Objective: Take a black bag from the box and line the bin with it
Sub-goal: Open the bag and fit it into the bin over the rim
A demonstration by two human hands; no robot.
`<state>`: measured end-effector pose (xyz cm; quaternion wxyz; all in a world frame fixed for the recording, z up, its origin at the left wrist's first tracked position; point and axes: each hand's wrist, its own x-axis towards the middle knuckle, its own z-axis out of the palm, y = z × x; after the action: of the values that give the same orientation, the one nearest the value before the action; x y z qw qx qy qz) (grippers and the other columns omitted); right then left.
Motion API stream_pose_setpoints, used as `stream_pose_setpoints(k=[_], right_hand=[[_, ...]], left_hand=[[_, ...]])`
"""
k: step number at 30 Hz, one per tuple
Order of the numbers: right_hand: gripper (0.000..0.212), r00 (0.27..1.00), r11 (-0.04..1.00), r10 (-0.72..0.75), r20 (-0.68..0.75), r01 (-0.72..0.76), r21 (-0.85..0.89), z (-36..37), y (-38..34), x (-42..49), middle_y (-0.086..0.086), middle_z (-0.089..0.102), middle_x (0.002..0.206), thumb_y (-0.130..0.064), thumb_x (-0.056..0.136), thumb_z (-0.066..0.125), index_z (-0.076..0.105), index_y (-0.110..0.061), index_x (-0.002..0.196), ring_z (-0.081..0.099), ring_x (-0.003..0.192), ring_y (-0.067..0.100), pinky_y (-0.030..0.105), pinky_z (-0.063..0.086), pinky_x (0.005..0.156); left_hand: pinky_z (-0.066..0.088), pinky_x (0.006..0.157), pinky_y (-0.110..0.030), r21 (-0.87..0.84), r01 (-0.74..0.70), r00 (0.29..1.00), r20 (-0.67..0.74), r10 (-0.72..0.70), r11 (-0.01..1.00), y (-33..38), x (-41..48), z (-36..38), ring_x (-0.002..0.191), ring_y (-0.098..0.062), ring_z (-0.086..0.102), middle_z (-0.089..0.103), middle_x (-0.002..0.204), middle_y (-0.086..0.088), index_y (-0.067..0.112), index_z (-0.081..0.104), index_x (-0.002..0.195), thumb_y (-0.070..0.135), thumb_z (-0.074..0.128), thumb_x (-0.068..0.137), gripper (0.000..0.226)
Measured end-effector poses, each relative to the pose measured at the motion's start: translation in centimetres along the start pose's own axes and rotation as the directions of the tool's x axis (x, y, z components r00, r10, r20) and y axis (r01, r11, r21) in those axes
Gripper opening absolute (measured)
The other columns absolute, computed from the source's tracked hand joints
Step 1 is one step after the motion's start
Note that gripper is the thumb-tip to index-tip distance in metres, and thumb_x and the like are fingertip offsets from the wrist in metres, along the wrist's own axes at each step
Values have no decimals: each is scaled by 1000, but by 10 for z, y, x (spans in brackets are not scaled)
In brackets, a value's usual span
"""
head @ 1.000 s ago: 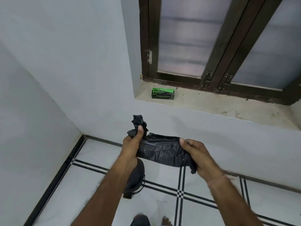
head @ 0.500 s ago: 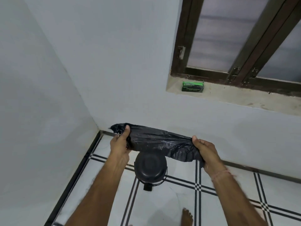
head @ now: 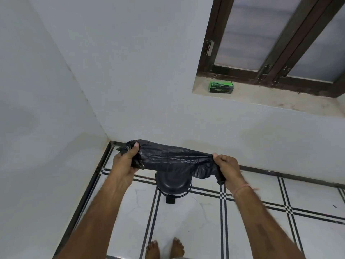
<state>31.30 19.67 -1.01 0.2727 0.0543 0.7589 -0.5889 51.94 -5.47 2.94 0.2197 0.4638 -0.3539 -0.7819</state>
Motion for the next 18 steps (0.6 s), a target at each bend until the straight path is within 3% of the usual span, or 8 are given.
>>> stream_pose_setpoints(k=[3,6,8,10,12,14,15,18], right_hand=[[31,997,998,10,-80,-14,-54,-4,9,6,12,58,62,-23,98,70,69,-5,73,47,46,19,26,42,44],[34,988,983,0,-152,-28,-184,-8,23,13,8,66,64,-34,91,73,68,-15,63,63,64,33,43,54,64],[18,969,890,-125,-211,15,-456,-5,17,2,3,75,94,-40,90,72,75,-24,83,68,102,38,49,53,90],[35,929,761,-323,-178,143,-633,6,3,-21,-1,65,132,-47,91,71,68,-31,122,51,131,30,49,41,106],[51,903,802,-420,93,417,-428,28,-18,-53,-8,55,145,-50,92,70,58,-32,139,44,136,14,38,40,109],[48,843,906,-339,418,412,-96,51,-35,-80,-10,61,139,-48,94,68,58,-34,138,54,129,4,23,47,100],[42,802,929,-306,513,370,-23,61,-36,-83,-3,68,130,-45,94,69,64,-28,132,62,121,6,22,51,96],[39,782,938,-325,532,337,78,73,-34,-77,21,68,89,-37,93,75,67,1,96,65,85,27,44,52,83]], left_hand=[[58,54,-36,78,-16,998,58,12,997,-1,-10,1,78,-27,75,81,92,-10,10,73,101,32,68,98,23],[60,63,-42,133,-35,995,96,22,990,-2,-16,5,78,-28,76,80,98,-13,8,75,103,30,71,96,23],[63,72,-44,149,-29,994,107,13,988,-4,-22,12,90,-32,78,80,107,-17,5,74,113,27,79,90,33],[64,69,-38,190,-43,993,118,21,981,-8,-28,21,93,-32,78,81,104,-16,3,73,115,26,84,83,41],[61,66,-33,236,-65,988,151,29,970,-14,-36,32,88,-28,79,81,99,-15,4,74,109,26,87,80,38],[60,66,-31,264,-78,977,214,20,961,-19,-45,46,82,-25,78,81,95,-15,7,76,99,24,85,83,26],[61,67,-31,271,-89,969,245,21,958,-22,-48,51,80,-24,78,81,93,-15,8,77,96,23,84,84,21],[62,65,-30,295,-138,962,269,57,946,-20,-54,54,77,-24,77,80,87,-13,8,78,92,21,81,88,14]])
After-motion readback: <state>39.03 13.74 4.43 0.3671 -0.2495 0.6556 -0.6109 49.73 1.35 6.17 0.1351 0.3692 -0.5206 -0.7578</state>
